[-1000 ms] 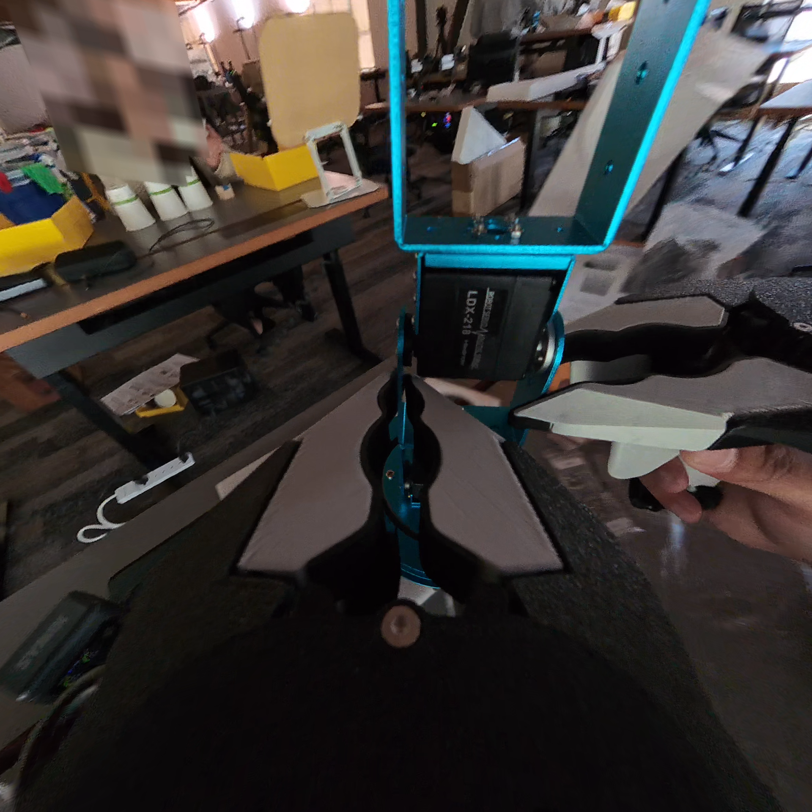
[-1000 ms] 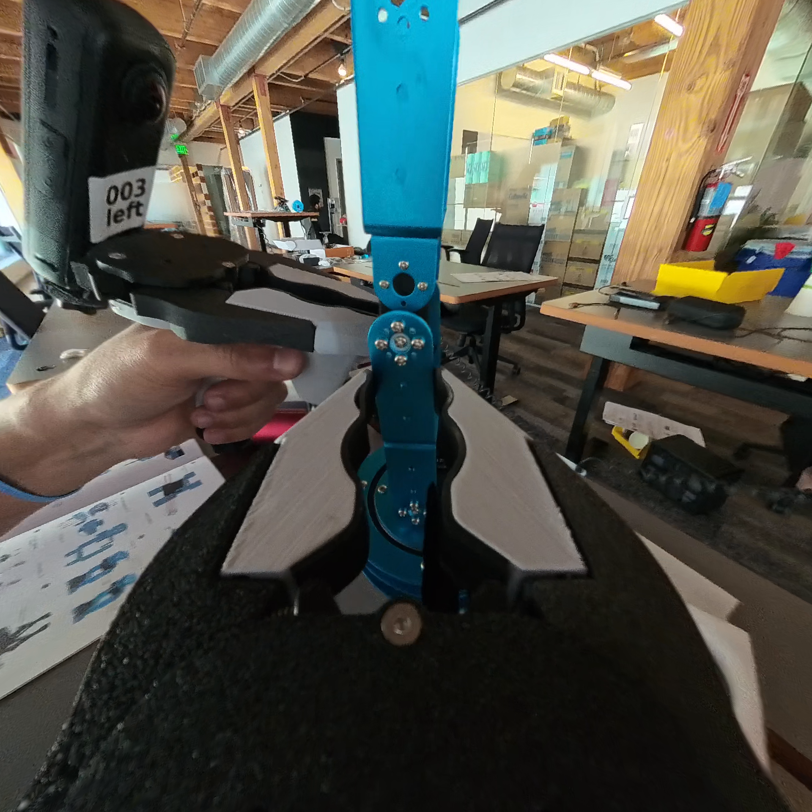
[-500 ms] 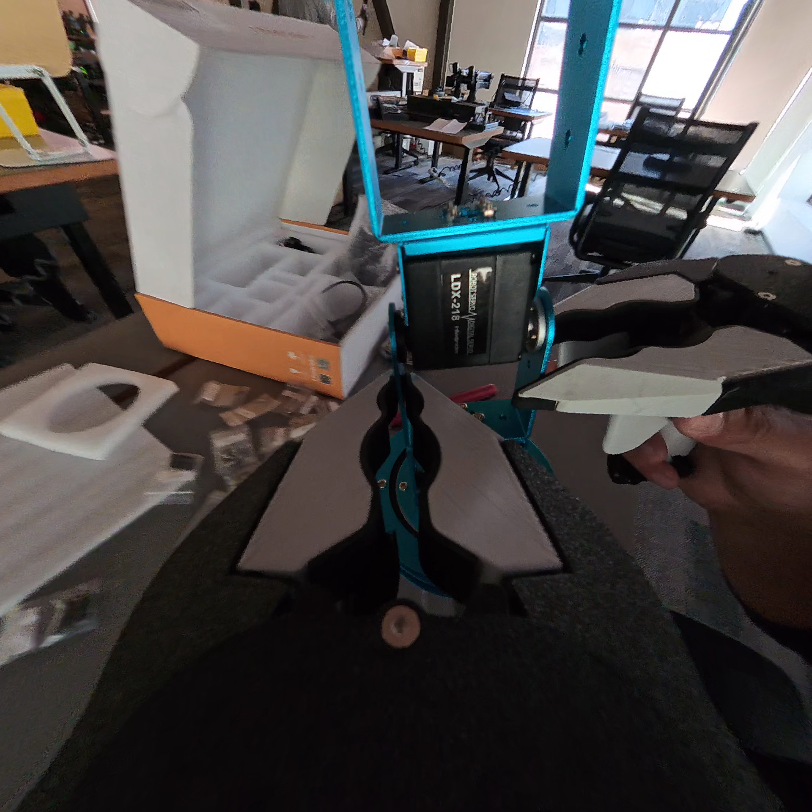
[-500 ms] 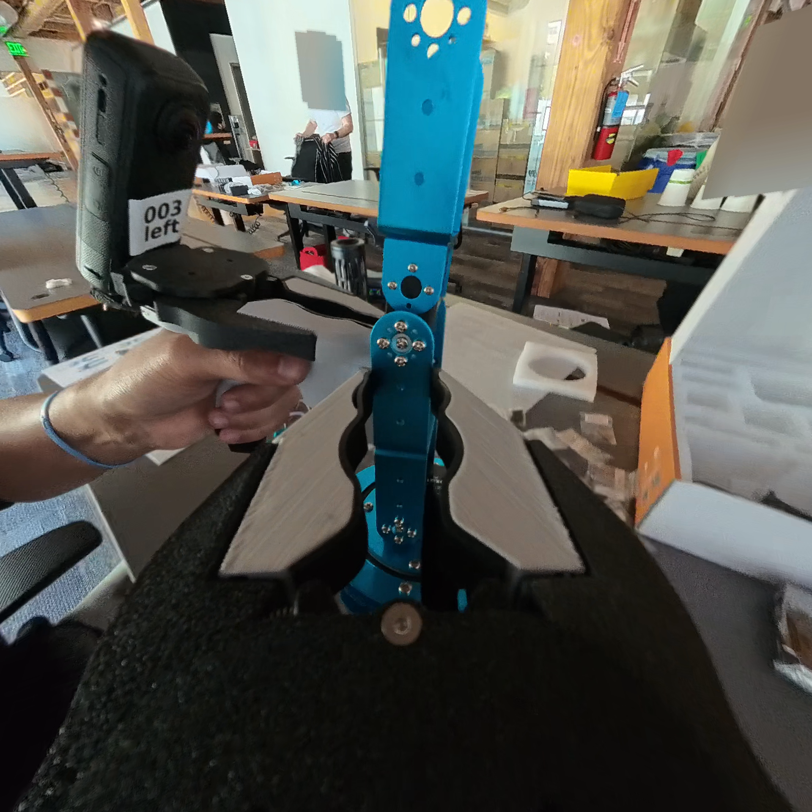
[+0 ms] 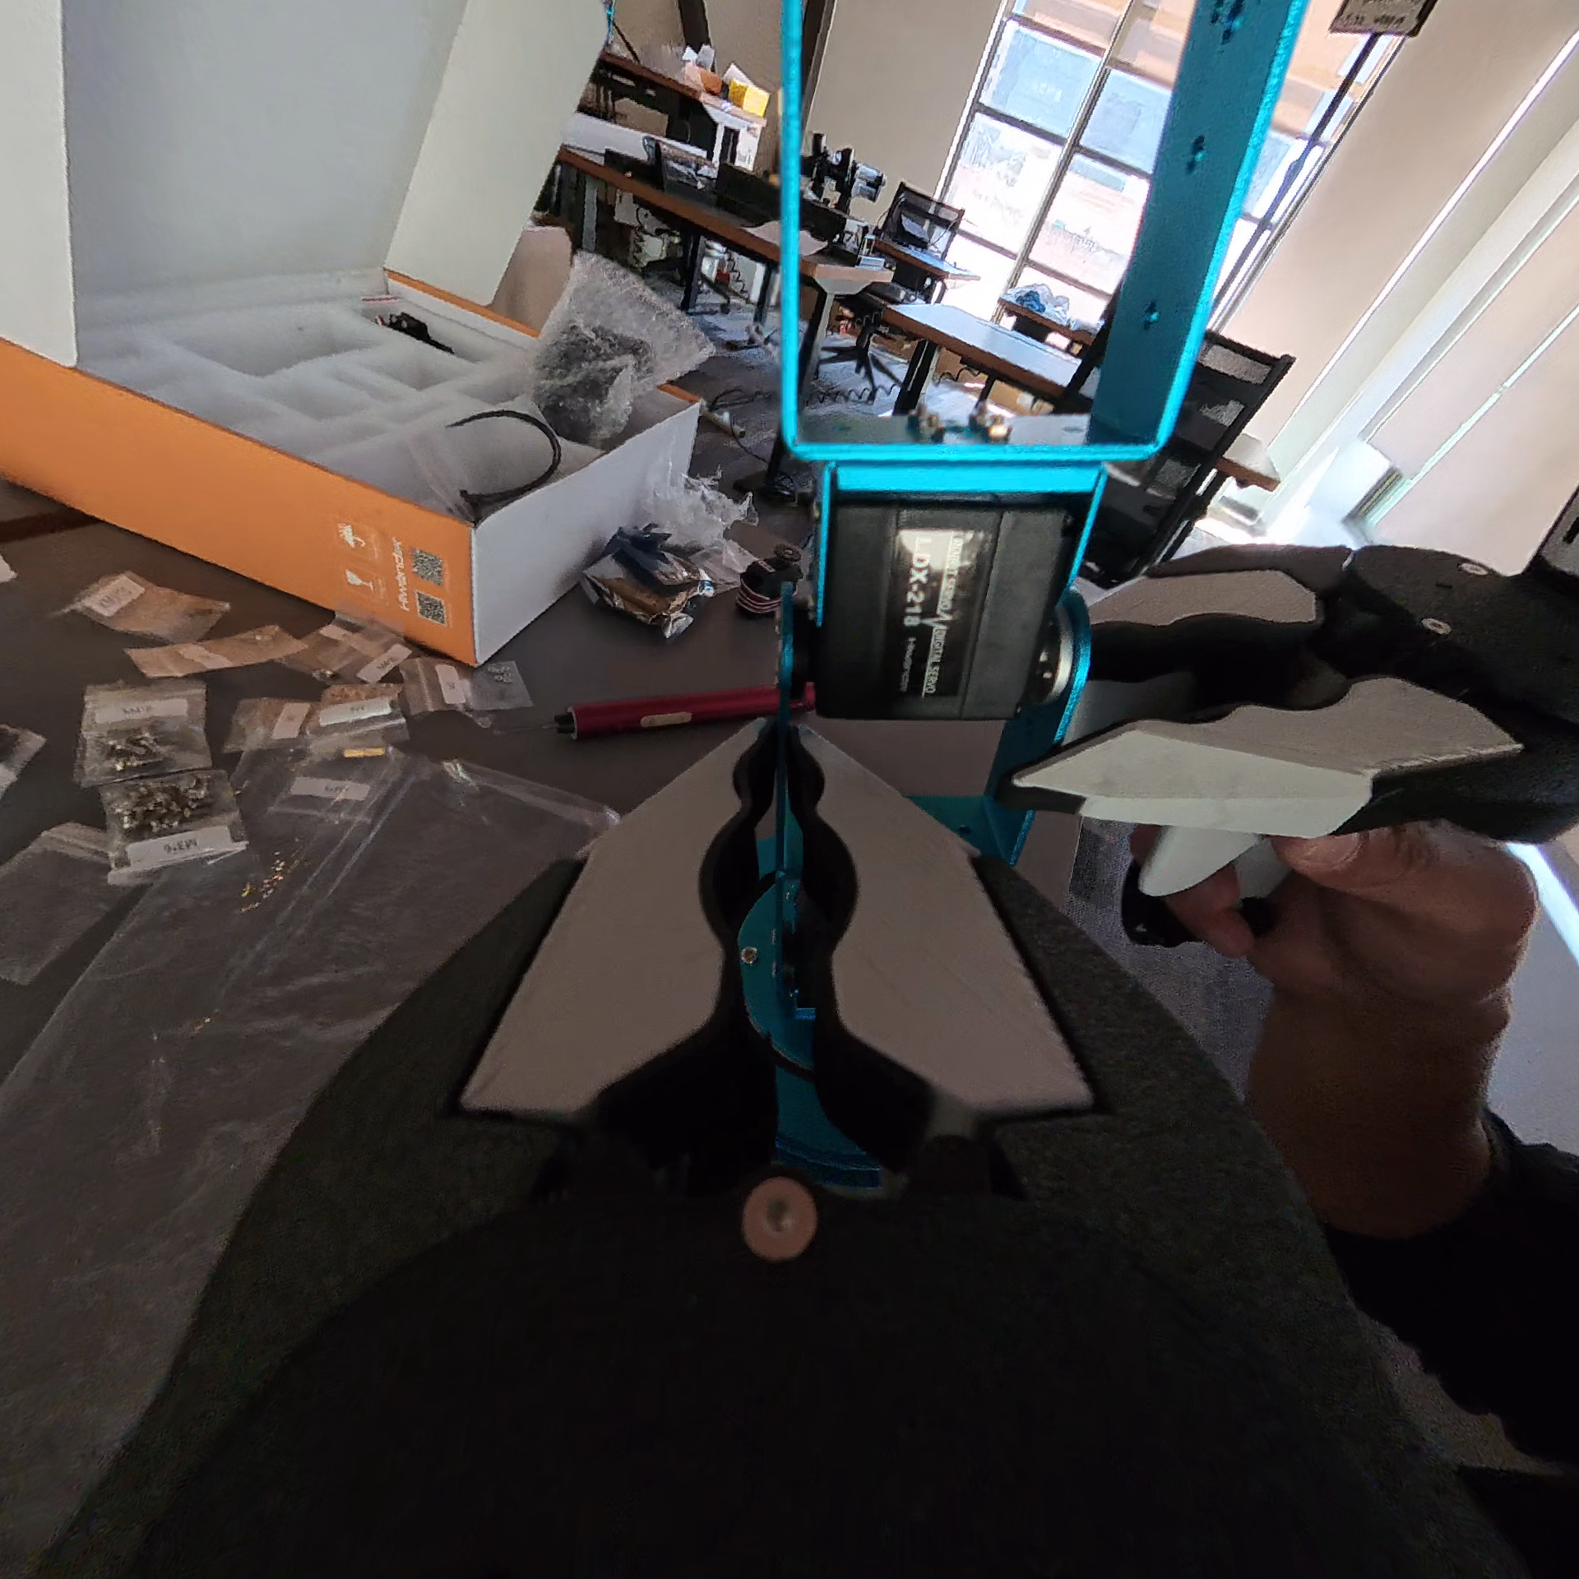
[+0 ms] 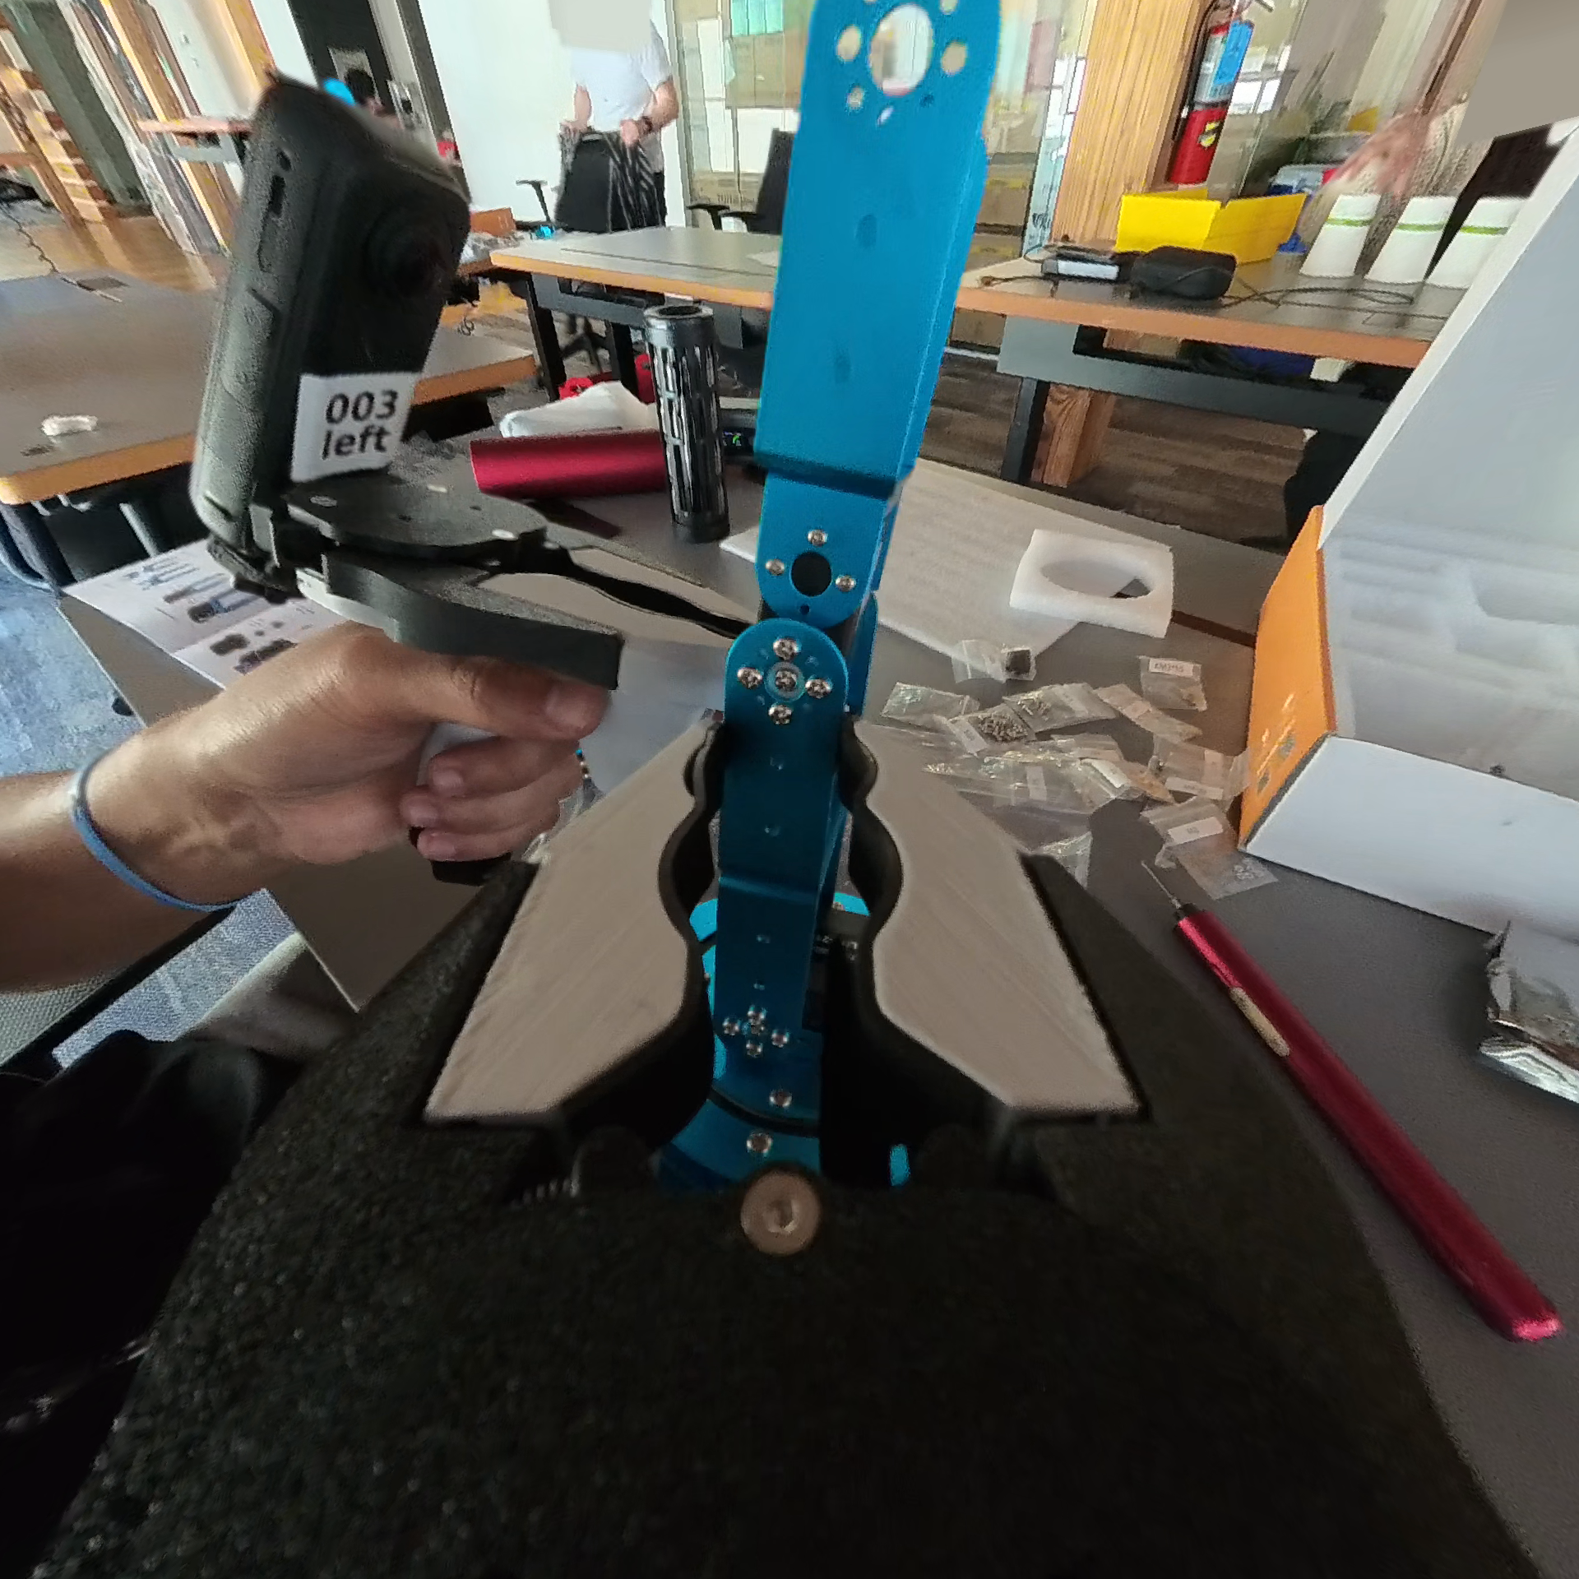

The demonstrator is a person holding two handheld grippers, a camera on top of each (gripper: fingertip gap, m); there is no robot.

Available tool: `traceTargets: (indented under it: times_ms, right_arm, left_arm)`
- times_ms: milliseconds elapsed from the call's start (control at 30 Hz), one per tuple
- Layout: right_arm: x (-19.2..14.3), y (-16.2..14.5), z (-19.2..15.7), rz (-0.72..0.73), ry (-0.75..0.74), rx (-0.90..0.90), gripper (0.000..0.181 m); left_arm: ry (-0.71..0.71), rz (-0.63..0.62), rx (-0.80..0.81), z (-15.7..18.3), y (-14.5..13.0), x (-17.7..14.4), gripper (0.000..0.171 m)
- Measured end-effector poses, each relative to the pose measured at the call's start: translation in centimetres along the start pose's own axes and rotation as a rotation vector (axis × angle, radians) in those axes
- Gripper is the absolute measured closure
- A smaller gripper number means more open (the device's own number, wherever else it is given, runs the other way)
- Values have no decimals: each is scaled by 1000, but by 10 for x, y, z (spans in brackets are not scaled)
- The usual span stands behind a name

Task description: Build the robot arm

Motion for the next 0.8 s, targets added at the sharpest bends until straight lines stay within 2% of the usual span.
traceTargets:
  times_ms: [167,300,567,667,800]
  right_arm:
    - [19,9,-2,-36,43,-22,157]
    - [45,18,-3,-83,101,-48,157]
    - [107,33,0,-293,284,-110,156]
    - [119,35,0,-354,379,-119,156]
    - [115,37,-5,-412,469,-155,156]
  left_arm:
    - [19,12,-6,-16,-1,-10,171]
    - [24,36,-77,-38,-7,-21,171]
    - [68,47,-226,-80,-27,-41,165]
    - [60,75,-274,-83,-35,-47,163]
    - [52,176,-314,-72,-47,-56,166]
Point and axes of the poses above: each gripper's, where its closed fingertips meet, x out along the fingers, y out of its top, z = x × y across the jaws, the point moved 8 cm from there along -x, back along the fingers, and after that the axes turned 5 degrees about -z, right-handed, at the moved point
